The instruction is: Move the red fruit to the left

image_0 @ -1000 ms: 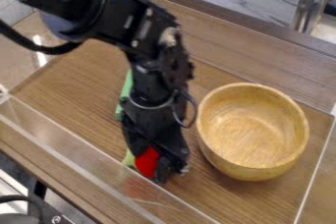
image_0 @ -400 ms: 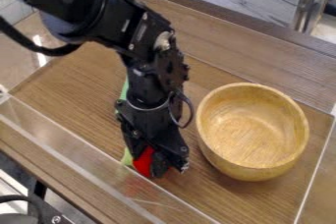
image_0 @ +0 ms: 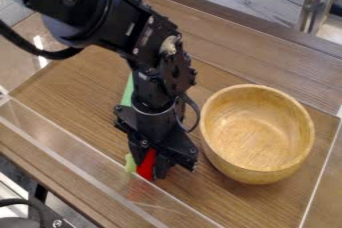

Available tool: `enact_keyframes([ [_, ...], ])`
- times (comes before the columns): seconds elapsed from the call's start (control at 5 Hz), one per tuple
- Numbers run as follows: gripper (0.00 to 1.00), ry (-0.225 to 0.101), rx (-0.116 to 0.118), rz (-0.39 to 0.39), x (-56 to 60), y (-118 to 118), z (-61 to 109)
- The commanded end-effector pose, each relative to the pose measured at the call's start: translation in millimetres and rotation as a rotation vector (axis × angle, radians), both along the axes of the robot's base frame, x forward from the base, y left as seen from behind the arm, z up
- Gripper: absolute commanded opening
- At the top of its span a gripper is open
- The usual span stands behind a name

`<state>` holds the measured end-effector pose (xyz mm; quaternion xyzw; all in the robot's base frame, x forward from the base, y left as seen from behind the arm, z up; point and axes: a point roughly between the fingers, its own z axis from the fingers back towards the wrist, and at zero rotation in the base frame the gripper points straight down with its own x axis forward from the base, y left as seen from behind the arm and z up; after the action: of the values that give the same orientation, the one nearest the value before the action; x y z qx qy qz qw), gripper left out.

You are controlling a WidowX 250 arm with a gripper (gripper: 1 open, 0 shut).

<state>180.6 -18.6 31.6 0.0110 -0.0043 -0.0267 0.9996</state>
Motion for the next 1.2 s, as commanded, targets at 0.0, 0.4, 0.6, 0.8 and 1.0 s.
enact_keyframes([
  [0.0, 0.00, -0.055, -0.010, 0.010, 1.0, 1, 23.5],
  [0.4, 0.00, -0.126, -0.042, 0.038, 2.7, 11, 68.5],
  [0.6, 0.00, -0.161, -0.054, 0.090, 11.8, 29, 91.5],
  [0.8, 0.00, -0.183, -0.046, 0.197, 26.4, 58, 93.0],
  [1.0, 0.00, -0.187, -0.046, 0.253, 35.6, 76, 81.4],
])
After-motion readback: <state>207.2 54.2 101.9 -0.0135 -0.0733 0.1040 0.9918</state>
